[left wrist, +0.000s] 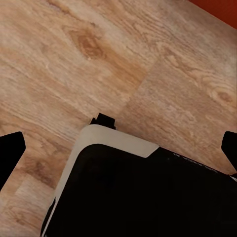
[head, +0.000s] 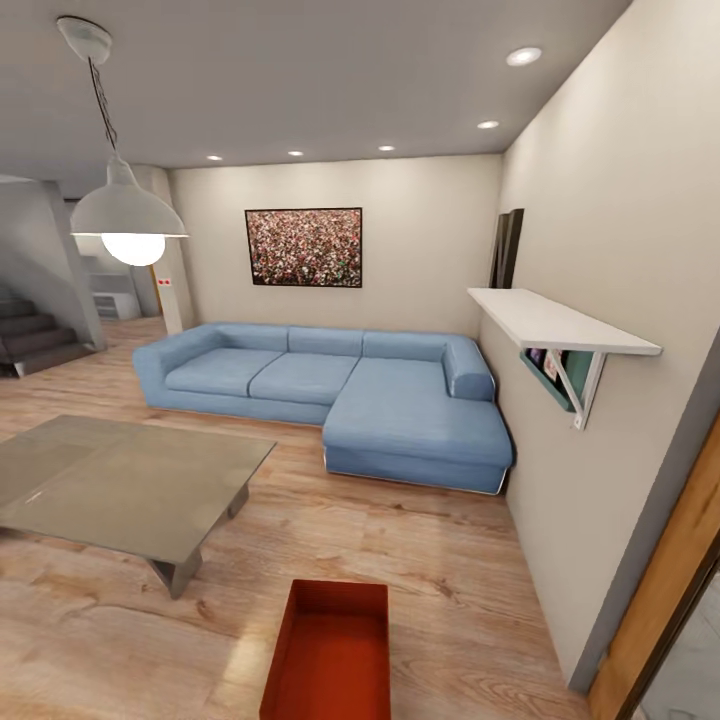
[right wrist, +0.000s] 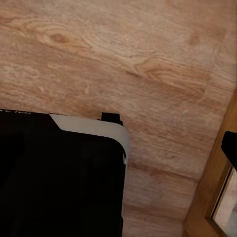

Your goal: Move the two storage containers from the living room to the garage. In the garage, place one container on the floor and stack the other container on top of it (either order is fine).

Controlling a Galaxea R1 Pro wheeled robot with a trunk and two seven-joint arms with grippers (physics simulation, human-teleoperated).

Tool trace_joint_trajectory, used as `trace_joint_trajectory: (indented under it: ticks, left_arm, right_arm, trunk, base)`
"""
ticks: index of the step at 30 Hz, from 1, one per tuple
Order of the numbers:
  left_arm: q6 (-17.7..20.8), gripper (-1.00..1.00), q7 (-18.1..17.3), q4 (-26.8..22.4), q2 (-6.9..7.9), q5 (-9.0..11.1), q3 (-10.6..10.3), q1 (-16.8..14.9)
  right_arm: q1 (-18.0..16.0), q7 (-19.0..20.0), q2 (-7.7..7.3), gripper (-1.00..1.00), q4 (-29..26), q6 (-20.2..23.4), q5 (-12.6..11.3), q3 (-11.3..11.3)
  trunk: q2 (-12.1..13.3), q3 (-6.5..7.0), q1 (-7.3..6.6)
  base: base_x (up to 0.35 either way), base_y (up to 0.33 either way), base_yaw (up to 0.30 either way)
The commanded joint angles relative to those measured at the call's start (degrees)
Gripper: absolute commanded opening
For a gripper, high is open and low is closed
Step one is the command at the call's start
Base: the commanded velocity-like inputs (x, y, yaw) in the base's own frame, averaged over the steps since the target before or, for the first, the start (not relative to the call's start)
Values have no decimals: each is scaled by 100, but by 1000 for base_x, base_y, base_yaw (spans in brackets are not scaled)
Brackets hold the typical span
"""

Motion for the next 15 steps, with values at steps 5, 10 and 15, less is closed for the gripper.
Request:
trace_joint_trajectory:
  ticks: [5,10,15]
  left_arm:
    - [-3,100,16,-4,5,42,-49,-3]
    - [2,100,16,-4,8,42,-49,-3]
    - [-2,100,16,-5,6,42,-49,-3]
  right_arm:
    - [-8,-4,2,100,17,-38,-59,50]
    - [-8,-4,2,100,17,-41,-59,54]
    - [-6,-5,7,100,17,-34,-59,47]
  trunk:
    - [-8,-10,1]
    - [-8,-10,1]
    - [-8,-10,1]
  base:
    - [144,118,0]
    - [237,218,0]
    - [250,235,0]
